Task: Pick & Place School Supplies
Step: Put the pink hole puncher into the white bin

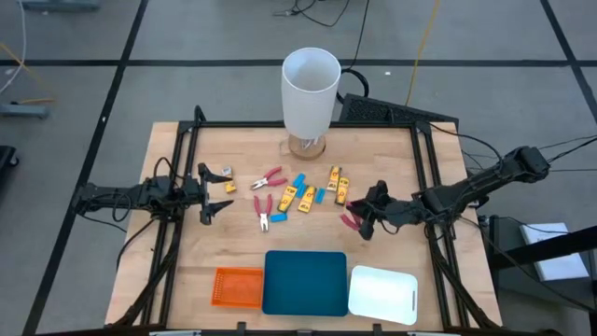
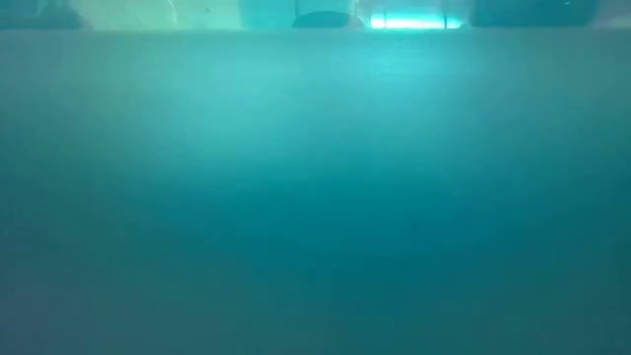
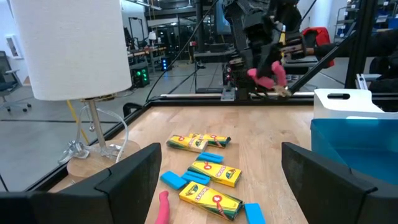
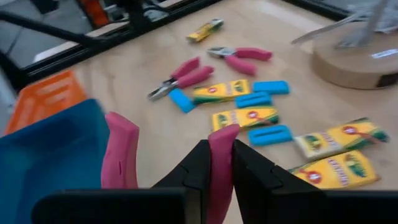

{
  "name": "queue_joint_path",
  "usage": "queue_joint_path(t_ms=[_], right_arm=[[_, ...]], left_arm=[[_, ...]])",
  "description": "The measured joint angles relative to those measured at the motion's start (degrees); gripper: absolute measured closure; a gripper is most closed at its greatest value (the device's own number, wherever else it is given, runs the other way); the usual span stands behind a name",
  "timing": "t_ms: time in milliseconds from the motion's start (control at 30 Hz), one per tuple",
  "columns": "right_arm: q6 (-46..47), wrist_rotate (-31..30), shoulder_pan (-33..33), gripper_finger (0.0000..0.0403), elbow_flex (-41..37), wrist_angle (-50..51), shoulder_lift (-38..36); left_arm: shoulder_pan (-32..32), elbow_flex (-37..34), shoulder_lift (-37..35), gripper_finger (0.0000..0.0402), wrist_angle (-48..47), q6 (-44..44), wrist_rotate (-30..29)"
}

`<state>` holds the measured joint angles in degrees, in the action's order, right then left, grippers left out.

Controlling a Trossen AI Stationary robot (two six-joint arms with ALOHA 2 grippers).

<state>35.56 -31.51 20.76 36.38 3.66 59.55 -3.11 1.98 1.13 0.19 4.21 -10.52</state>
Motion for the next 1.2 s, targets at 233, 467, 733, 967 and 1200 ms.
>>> queue_joint_path(t_ms=[233,467,733,967,1200], right_arm=[[-0.3,0.0,7.0,0.0359,0.0,-6.2,0.0],[1.2,0.0,14.2,0.0358,0.0,-9.1,0.0],[5.0,1.5,20.5,0.0358,0.0,-9.0,0.0],[7.9,4.8,23.5,0.0358,0.0,-9.2,1.0],[14.4,8.6,24.0,0.0358,0.0,-9.4,7.3]], left_arm=[[0.0,0.0,0.0,0.0069,0.0,0.0,0.0],[0.0,0.0,0.0,0.0069,0.0,0.0,0.0],[0.0,0.0,0.0,0.0069,0.0,0.0,0.0],[0.0,0.0,0.0,0.0069,0.0,0.0,0.0],[0.0,0.0,0.0,0.0069,0.0,0.0,0.0]])
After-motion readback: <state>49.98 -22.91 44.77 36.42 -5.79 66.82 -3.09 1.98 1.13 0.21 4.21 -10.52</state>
